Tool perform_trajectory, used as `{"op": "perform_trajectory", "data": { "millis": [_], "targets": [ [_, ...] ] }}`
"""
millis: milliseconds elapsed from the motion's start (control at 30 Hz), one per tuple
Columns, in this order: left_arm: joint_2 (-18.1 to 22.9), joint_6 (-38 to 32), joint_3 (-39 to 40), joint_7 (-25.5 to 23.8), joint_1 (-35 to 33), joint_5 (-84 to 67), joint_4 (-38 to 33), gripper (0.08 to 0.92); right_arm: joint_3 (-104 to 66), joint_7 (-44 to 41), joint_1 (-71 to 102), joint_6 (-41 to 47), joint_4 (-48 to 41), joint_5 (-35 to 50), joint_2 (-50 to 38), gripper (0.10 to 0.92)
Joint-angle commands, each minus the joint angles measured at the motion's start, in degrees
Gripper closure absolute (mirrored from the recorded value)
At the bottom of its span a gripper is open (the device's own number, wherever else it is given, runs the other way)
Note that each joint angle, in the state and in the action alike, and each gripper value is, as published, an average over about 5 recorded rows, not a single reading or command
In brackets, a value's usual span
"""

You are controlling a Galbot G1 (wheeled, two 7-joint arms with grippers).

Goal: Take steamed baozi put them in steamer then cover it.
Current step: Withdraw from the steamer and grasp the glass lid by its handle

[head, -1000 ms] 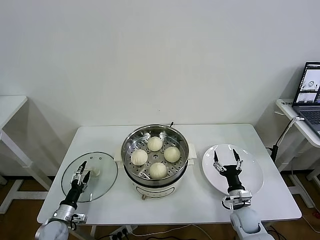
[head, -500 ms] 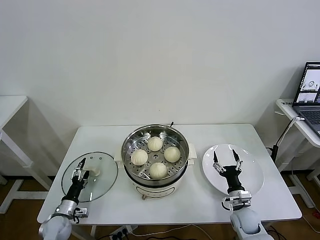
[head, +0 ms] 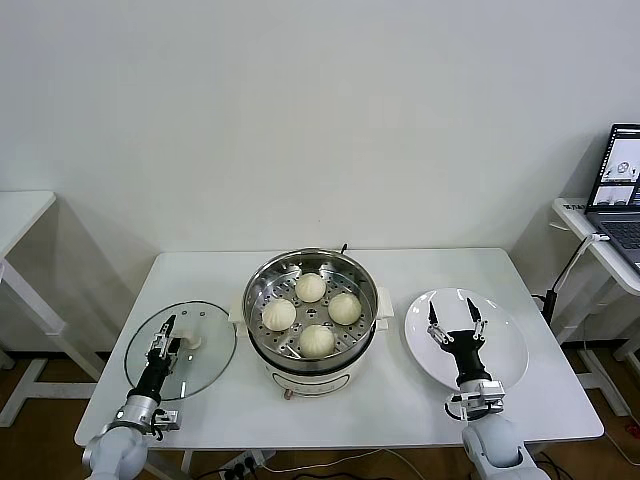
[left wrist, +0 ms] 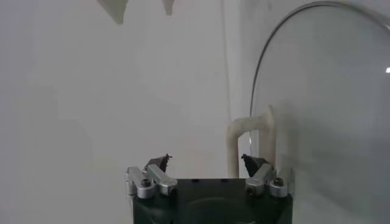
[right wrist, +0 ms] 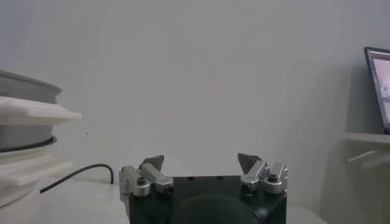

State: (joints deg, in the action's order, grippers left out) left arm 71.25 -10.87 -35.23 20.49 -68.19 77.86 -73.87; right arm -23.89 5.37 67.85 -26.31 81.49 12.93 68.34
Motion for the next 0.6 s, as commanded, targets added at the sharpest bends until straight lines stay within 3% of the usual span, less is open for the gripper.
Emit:
{"op": "perform_trajectory", "data": {
  "millis": [33, 467, 600],
  "targets": [
    [0.07, 0.34, 0.05, -1.03, 0.47, 1.05, 0.06, 0.381, 0.02, 0.17, -0.16, 0.02, 0.16, -0.15, 0.05, 0.203],
    [0.56, 0.27, -0.62, -1.18, 0.45, 1.39, -0.67, 0.753, -0.26, 0.44, -0.17, -0.07, 0.53, -0.26, 0.14, 0.203],
    [0.37, 0.69, -2.84, -1.28, -0.91, -0.69, -6.19, 0.810, -0.22, 0.44, -0.20, -0.16, 0.68, -0.27, 0.17, 0.203]
  ]
}}
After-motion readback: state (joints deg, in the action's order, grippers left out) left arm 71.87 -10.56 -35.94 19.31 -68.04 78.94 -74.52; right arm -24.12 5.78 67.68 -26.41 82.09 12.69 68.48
